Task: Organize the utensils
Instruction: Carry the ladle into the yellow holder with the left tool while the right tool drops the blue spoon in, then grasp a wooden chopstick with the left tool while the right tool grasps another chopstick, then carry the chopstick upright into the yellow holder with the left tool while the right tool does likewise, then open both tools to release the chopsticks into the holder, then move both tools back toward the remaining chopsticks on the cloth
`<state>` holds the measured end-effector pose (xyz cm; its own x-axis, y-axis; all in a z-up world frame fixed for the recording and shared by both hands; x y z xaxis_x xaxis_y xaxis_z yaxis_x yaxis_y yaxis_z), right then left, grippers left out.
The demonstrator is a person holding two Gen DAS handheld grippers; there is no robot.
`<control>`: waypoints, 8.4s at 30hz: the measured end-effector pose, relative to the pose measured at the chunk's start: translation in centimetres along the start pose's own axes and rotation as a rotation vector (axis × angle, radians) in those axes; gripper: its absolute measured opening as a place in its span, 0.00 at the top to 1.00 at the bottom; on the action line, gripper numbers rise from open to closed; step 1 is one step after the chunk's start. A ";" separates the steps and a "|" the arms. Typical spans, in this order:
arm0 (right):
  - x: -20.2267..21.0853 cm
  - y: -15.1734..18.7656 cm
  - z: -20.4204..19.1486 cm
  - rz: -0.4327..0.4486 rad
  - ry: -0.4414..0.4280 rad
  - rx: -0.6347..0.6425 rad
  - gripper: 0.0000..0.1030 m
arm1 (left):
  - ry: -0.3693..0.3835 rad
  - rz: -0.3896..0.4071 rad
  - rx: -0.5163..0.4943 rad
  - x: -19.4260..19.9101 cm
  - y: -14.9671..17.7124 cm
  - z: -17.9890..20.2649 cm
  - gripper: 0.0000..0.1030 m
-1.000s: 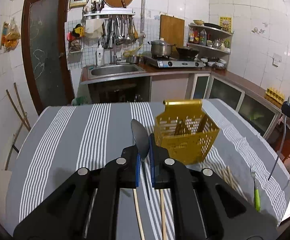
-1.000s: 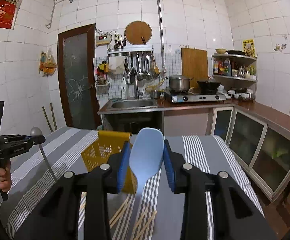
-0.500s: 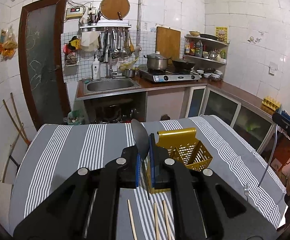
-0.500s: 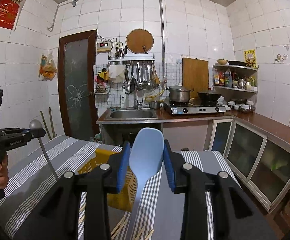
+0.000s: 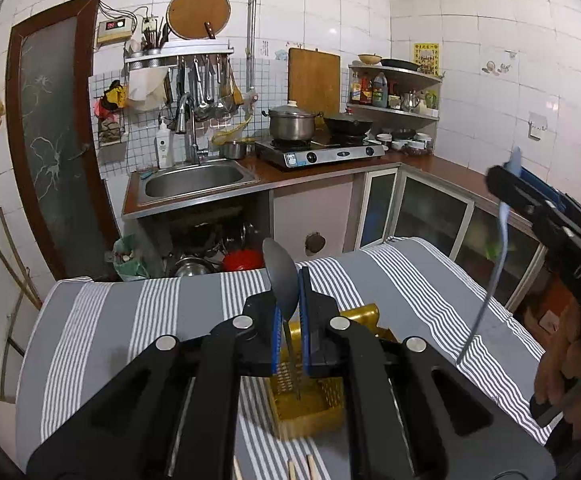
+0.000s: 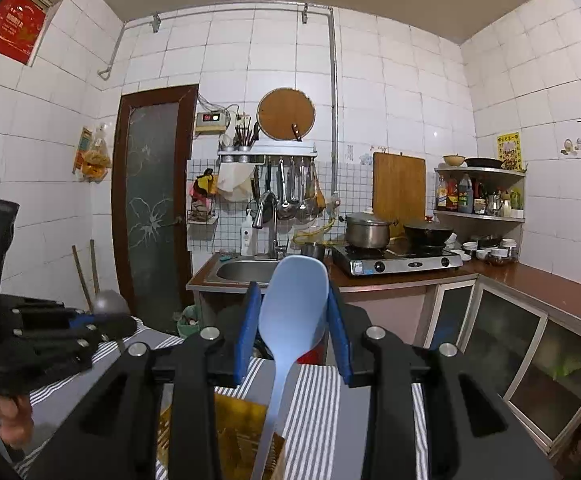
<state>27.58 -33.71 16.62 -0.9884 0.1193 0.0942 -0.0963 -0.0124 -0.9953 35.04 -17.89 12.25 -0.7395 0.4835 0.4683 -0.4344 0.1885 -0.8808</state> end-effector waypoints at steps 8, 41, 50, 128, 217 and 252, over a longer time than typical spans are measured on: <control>-4.5 3.9 -2.0 -0.043 -0.008 0.010 0.68 | -0.014 -0.050 0.009 -5.0 2.0 -0.4 0.94; 8.5 26.7 5.8 -0.688 0.151 -0.096 0.45 | -0.143 -0.274 0.192 3.3 24.9 -8.0 0.31; 5.1 28.6 5.5 -0.790 0.169 -0.117 0.45 | -0.171 -0.390 0.104 -2.3 24.1 -6.6 0.36; 12.6 8.0 2.3 -0.228 -0.032 -0.087 0.94 | -0.043 -0.028 0.035 10.9 9.6 0.0 0.96; -1.9 1.6 1.9 -0.181 0.012 -0.082 0.64 | -0.075 0.004 0.012 4.0 0.2 -3.3 0.65; 7.5 31.5 14.2 -0.852 0.148 -0.168 0.88 | -0.072 -0.375 0.115 1.5 25.2 -3.9 0.57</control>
<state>15.50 -47.29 -13.67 -0.5618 0.1490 0.8138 -0.7640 0.2840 -0.5794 25.02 -9.07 -9.48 -0.5508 0.3373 0.7634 -0.7329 0.2422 -0.6358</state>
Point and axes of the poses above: each gripper's, at about its wrist camera, not at the fingertips, and x roughly against the way its jaws point, z to its right, y to its underside, the point moved 7 cm from there along -x, roughly the way its jaws point, and after that the axes turned 6 degrees about y, right-handed, at the moved point
